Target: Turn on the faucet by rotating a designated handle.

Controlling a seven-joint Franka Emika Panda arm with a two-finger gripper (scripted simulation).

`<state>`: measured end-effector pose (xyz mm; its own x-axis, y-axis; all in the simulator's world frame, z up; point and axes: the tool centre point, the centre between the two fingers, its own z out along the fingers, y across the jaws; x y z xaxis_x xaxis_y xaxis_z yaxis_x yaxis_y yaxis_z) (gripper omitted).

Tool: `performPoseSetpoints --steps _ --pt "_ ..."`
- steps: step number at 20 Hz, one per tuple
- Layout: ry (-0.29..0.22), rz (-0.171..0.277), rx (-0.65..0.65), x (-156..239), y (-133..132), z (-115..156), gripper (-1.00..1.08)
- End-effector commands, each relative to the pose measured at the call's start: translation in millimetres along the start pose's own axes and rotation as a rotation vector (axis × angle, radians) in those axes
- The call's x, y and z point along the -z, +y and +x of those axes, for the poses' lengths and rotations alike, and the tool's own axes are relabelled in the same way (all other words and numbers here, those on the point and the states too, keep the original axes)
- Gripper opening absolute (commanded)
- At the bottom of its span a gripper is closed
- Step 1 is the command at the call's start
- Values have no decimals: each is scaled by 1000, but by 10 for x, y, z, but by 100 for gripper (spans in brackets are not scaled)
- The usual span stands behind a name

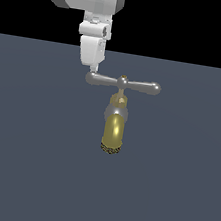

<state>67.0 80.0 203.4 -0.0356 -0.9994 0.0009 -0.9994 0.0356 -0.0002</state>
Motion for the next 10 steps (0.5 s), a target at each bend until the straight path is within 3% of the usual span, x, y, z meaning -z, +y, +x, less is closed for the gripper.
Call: performPoseSetpoints --steps 1,10 --pt "1 0 -29 -46 -59 37 -100" --pt "-1 0 -45 -67 -90 61 -100"
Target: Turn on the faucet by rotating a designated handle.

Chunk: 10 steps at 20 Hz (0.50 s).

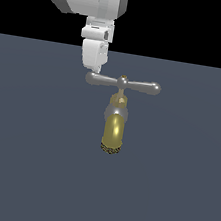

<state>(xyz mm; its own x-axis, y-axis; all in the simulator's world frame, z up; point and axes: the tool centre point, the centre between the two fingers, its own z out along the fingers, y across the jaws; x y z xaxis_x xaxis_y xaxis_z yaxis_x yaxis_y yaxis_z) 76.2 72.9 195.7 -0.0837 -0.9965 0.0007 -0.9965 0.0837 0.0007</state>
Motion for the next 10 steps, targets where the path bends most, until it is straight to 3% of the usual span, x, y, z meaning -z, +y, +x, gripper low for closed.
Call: performPoseSetpoints --steps 1,10 --pt "-1 1 5 13 9 -8 -100" --pt "-1 1 6 14 123 -21 -100"
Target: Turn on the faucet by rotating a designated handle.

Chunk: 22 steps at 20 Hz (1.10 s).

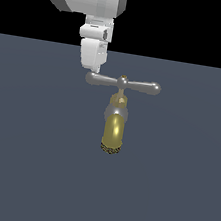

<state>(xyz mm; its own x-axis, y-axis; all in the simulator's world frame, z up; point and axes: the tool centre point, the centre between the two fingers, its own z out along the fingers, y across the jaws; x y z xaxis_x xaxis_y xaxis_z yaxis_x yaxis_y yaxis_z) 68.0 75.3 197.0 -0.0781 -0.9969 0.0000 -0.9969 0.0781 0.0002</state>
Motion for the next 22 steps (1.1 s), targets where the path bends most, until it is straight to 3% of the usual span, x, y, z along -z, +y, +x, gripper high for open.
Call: performPoseSetpoints --steps 1,22 --pt "0 0 0 1 68 -8 -100" --pt "0 0 0 1 712 -68 -100"
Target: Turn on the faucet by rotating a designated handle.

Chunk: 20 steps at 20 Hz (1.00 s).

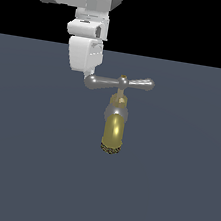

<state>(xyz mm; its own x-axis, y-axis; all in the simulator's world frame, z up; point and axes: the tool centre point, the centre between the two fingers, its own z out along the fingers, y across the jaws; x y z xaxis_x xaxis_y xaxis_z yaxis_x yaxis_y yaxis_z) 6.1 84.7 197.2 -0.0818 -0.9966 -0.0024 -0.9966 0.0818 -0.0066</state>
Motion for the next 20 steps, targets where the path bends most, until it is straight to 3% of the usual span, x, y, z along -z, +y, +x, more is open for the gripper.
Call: performPoseSetpoints --steps 1,5,20 --pt "2 -7 4 1 120 -25 -100" --pt "0 -1 -3 2 116 4 -100" --pt "1 -3 0 5 505 278 -100"
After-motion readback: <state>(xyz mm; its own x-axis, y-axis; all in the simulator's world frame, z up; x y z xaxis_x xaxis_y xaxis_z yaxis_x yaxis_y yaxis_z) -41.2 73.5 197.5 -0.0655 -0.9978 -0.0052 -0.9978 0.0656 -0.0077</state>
